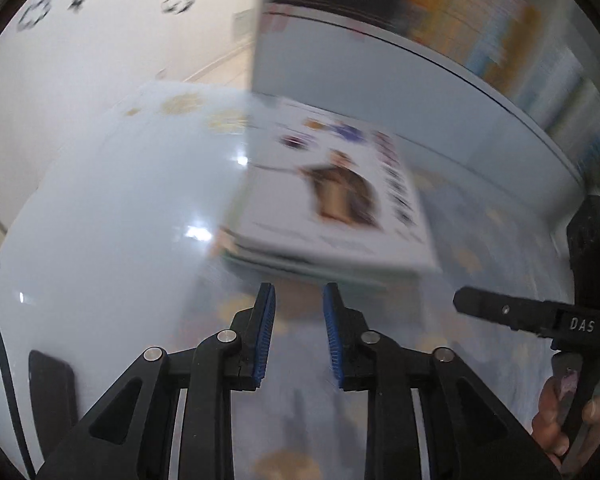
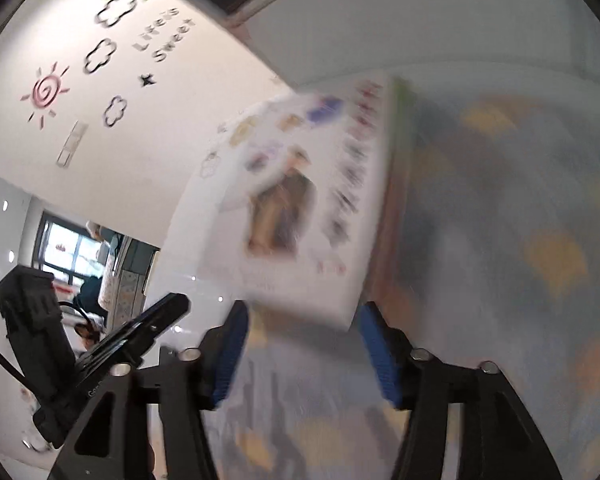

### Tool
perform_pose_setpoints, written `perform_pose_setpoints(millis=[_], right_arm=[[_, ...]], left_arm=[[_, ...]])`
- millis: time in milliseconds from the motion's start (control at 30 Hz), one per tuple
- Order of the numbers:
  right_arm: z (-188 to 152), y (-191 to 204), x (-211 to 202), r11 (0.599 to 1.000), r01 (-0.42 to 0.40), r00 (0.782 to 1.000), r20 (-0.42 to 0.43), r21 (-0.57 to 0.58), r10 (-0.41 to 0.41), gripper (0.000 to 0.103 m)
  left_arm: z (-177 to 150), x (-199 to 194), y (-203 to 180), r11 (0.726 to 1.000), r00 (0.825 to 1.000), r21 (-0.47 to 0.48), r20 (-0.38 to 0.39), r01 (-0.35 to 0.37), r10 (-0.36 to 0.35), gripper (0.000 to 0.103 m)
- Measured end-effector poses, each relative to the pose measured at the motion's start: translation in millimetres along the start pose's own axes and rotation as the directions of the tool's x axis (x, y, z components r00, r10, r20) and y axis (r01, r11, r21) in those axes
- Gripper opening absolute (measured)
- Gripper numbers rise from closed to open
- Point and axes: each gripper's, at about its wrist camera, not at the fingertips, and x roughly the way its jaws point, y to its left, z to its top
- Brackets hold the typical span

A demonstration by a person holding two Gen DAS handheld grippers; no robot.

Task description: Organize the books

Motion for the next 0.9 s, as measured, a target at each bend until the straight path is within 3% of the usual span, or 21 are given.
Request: perform_pose_setpoints(millis=[167, 267, 367, 500, 533, 633, 733, 833, 900], right_arm=[[-85, -50, -57, 0.991, 0.081, 0.997, 0.011, 0.103, -0.082, 0.074], [-135, -64, -107, 0.972, 0.213, 0.973, 0.071, 0.101, -0.220, 0.074], [-168, -66, -158, 0.941, 0.322, 0.929, 0.157, 0.109, -0.336, 0.074], [-194, -60, -230, 0.902, 0.405, 0.851, 0.298, 0.148, -0.431, 0.074], [-195, -53, -250, 0.893, 0.420, 0.826, 0.341, 0.159, -0.449, 0.074], [-202, -40, -299, 0.859, 0.471, 0.746, 0.429, 0.199, -0.509, 0.083], [-209, -31, -334, 0.845, 0.468, 0.697, 0.479, 0.259, -0.533, 0.092], [-218, -34, -345, 0.820, 0.470, 0.677, 0.463, 0.326, -0.572, 0.092], [-223, -37, -344, 0.824, 0.451, 0.686, 0.457, 0.343, -0.566, 0.092]], left_arm=[[-37, -26, -76, 0.987, 1.000, 0.158, 0.009, 0.017, -0.019, 0.024], [-56, -44, -119, 0.975, 0.998, 0.211, 0.009, 0.064, -0.067, 0.027], [-68, -65, -162, 0.957, 0.991, 0.260, 0.012, 0.126, -0.133, 0.028], [-73, -103, -211, 0.928, 0.980, 0.341, 0.071, 0.151, -0.186, 0.034], [-72, -113, -222, 0.920, 0.975, 0.353, 0.073, 0.170, -0.208, 0.040], [-65, -136, -241, 0.929, 0.968, 0.325, 0.110, 0.180, -0.226, 0.087], [-66, -154, -250, 0.935, 0.959, 0.320, 0.183, 0.150, -0.216, 0.091], [-68, -156, -255, 0.943, 0.969, 0.318, 0.185, 0.099, -0.164, 0.094], [-72, -153, -256, 0.949, 0.977, 0.311, 0.178, 0.056, -0.116, 0.094]])
